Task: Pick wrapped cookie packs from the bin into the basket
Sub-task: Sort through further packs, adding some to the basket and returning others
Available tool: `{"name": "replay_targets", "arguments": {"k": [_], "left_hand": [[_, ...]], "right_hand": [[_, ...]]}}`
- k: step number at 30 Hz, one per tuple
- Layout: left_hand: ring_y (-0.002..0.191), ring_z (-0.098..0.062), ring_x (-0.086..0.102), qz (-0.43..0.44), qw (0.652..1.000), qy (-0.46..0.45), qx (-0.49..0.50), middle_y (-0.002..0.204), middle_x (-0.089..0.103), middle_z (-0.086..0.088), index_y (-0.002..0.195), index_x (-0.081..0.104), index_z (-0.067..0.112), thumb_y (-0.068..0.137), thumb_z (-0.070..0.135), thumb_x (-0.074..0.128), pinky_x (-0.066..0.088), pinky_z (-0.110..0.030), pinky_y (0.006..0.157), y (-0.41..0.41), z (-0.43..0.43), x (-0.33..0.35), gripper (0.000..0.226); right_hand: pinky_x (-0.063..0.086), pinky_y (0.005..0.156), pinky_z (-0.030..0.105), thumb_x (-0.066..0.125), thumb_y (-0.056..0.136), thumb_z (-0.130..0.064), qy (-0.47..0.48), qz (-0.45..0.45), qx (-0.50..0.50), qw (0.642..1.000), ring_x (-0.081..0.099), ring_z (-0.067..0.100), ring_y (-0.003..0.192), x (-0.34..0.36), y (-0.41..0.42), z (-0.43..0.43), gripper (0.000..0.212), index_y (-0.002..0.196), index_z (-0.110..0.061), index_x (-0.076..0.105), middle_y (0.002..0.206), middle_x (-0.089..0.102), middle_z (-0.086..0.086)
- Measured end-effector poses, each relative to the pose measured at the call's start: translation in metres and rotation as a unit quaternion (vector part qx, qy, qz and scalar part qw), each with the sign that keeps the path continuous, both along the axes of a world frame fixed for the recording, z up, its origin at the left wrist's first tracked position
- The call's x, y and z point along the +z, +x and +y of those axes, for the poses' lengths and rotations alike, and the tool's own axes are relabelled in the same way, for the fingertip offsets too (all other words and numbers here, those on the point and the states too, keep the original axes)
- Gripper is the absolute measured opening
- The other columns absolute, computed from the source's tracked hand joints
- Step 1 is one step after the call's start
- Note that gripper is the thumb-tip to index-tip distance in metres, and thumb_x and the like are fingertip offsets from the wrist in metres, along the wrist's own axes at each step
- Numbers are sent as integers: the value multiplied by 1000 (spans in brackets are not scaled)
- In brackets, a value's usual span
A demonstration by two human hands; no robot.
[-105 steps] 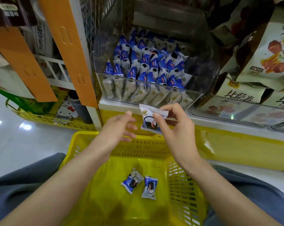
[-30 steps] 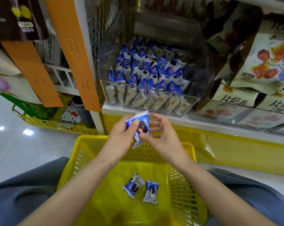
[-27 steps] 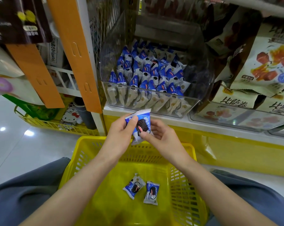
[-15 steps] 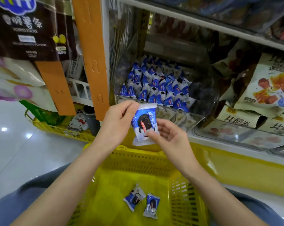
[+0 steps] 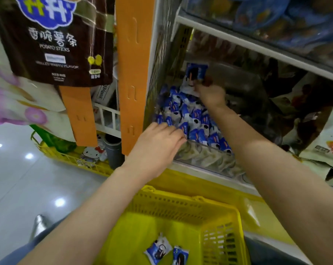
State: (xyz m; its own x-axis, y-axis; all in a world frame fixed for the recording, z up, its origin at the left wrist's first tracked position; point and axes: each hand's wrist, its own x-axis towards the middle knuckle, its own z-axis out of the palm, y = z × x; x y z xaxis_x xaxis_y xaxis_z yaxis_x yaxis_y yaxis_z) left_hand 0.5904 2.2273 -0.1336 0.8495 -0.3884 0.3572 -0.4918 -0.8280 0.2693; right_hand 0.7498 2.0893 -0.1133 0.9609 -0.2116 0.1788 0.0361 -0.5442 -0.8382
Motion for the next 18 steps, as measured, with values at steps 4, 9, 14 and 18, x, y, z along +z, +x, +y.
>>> {"name": "replay_targets", "arguments": {"k": [4,9,14,18], "left_hand": [[81,-25,59,-1,1000,1,-5,85,67,-5,92,65,11,95,28,37,39,-34,74,4,1,-2,33],[78,-22,58,-11,1000,-4,-6,80,66,-2,88,65,14,93,29,32,39,-32,72,6,2,-5,37],[74,-20,59,-33,999,-16,-12,78,66,0,87,66,14,92,27,35,42,-31,70,7,3,-8,34],[76,-19,58,-35,999,-17,-12,80,66,1,90,65,15,93,26,36,42,-32,72,7,4,-9,31]], "right_hand": [[41,79,21,55,92,-21,-46,-8,-24,999,58,26,107,-14,36,14,32,116,0,57,117,62,16],[44,79,26,57,91,-18,-73,6,-5,997,59,24,102,-23,52,21,28,111,0,57,112,62,16],[34,50,18,64,86,-19,-188,76,39,978,43,9,61,-19,61,16,31,66,-17,40,67,40,-2],[37,73,23,64,86,-26,-286,117,85,947,57,24,101,-12,58,8,27,102,-5,63,106,62,12]]}}
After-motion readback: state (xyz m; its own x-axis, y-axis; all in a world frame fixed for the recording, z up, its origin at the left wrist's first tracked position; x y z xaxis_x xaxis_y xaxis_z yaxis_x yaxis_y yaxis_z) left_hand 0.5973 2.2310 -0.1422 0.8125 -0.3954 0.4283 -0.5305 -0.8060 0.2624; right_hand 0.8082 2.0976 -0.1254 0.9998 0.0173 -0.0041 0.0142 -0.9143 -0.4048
